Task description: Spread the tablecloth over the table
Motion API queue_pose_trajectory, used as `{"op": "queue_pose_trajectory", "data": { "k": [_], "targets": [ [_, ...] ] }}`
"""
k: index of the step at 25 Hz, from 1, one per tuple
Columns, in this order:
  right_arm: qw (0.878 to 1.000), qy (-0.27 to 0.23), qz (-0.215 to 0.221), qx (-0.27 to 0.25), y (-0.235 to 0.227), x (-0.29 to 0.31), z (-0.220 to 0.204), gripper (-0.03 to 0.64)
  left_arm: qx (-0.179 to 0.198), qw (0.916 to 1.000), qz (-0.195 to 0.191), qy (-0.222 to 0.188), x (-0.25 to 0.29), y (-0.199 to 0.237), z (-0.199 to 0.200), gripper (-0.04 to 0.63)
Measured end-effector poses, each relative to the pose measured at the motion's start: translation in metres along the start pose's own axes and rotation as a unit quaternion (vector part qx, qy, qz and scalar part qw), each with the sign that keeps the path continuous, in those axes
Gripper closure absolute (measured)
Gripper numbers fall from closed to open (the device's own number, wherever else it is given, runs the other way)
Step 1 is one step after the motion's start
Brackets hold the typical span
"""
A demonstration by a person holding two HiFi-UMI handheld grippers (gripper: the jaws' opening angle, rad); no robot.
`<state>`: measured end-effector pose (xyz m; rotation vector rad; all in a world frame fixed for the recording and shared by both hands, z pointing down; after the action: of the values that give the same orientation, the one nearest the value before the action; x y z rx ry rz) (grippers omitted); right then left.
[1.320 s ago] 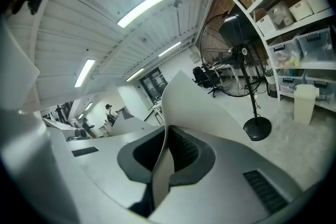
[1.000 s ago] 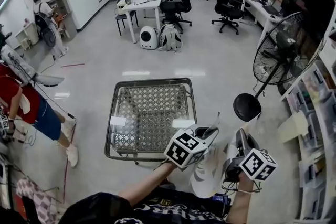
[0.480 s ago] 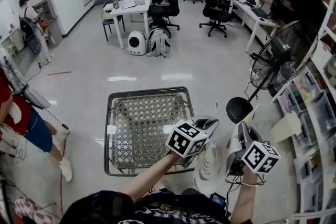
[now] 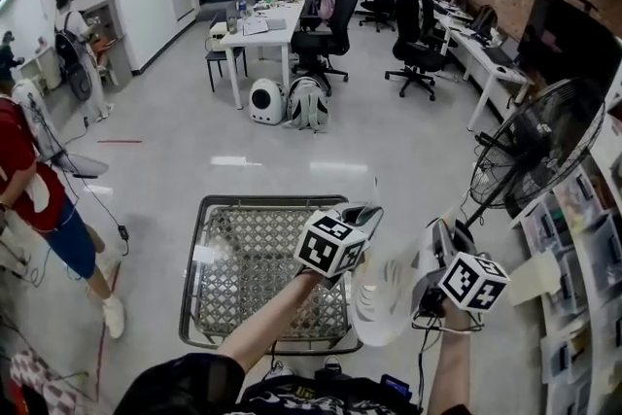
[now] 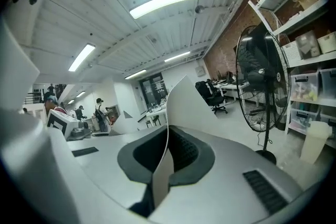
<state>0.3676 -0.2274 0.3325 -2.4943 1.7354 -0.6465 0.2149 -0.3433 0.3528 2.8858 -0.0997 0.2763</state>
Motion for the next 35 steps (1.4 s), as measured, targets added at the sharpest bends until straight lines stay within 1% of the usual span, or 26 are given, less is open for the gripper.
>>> {"op": "queue_pose_trajectory", "data": {
  "k": [3, 7, 11, 15, 18, 20, 23, 27, 30, 35],
  "targets": [
    [1.0, -0.008, 0.026, -0.009, 0.002, 0.03, 0.016, 0.601, 0.017, 0.9991, 0.039, -0.004, 0.007, 0.029, 0.019, 0.572],
    [0.999, -0.013, 0.048, -0.01, 0.003, 0.065, 0.026, 0.601, 0.035, 0.9954, 0.089, 0.001, 0.007, 0.069, 0.036, 0.572],
    [0.998, -0.016, 0.061, -0.014, 0.008, 0.096, 0.029, 0.601, 0.036, 0.99, 0.136, 0.012, -0.001, 0.108, 0.043, 0.572],
    [0.998, -0.018, 0.065, -0.011, 0.013, 0.115, 0.026, 0.601, 0.026, 0.9843, 0.173, 0.025, -0.011, 0.142, 0.041, 0.572],
    [0.997, -0.022, 0.069, -0.009, 0.025, 0.12, 0.024, 0.601, 0.029, 0.9799, 0.195, 0.032, -0.03, 0.162, 0.043, 0.571],
    [0.997, -0.029, 0.072, -0.009, 0.038, 0.118, 0.023, 0.601, 0.028, 0.9775, 0.208, 0.025, -0.051, 0.171, 0.043, 0.571],
    [0.996, -0.046, 0.077, -0.008, 0.061, 0.111, 0.023, 0.601, 0.012, 0.9731, 0.23, 0.006, -0.092, 0.184, 0.041, 0.572],
    [0.993, -0.07, 0.093, -0.004, 0.099, 0.101, 0.021, 0.601, -0.011, 0.9641, 0.264, -0.021, -0.156, 0.2, 0.032, 0.572],
    [0.991, -0.08, 0.107, -0.006, 0.134, 0.092, 0.012, 0.601, -0.028, 0.9571, 0.286, -0.036, -0.206, 0.208, 0.016, 0.574],
    [0.987, -0.086, 0.137, -0.016, 0.197, 0.08, -0.007, 0.601, -0.048, 0.9486, 0.311, -0.035, -0.282, 0.216, -0.02, 0.574]
  ]
}}
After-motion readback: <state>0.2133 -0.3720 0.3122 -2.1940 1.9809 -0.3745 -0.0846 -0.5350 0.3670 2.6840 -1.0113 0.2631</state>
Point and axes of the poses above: the fingertips, and each gripper's own axes: x forward along the fingers, y to its left, z out of its top, the point moved 6 cm from there along -x, backward along the fingers, and after that the axes turned 15 degrees about -z, right-handed, at the moved point
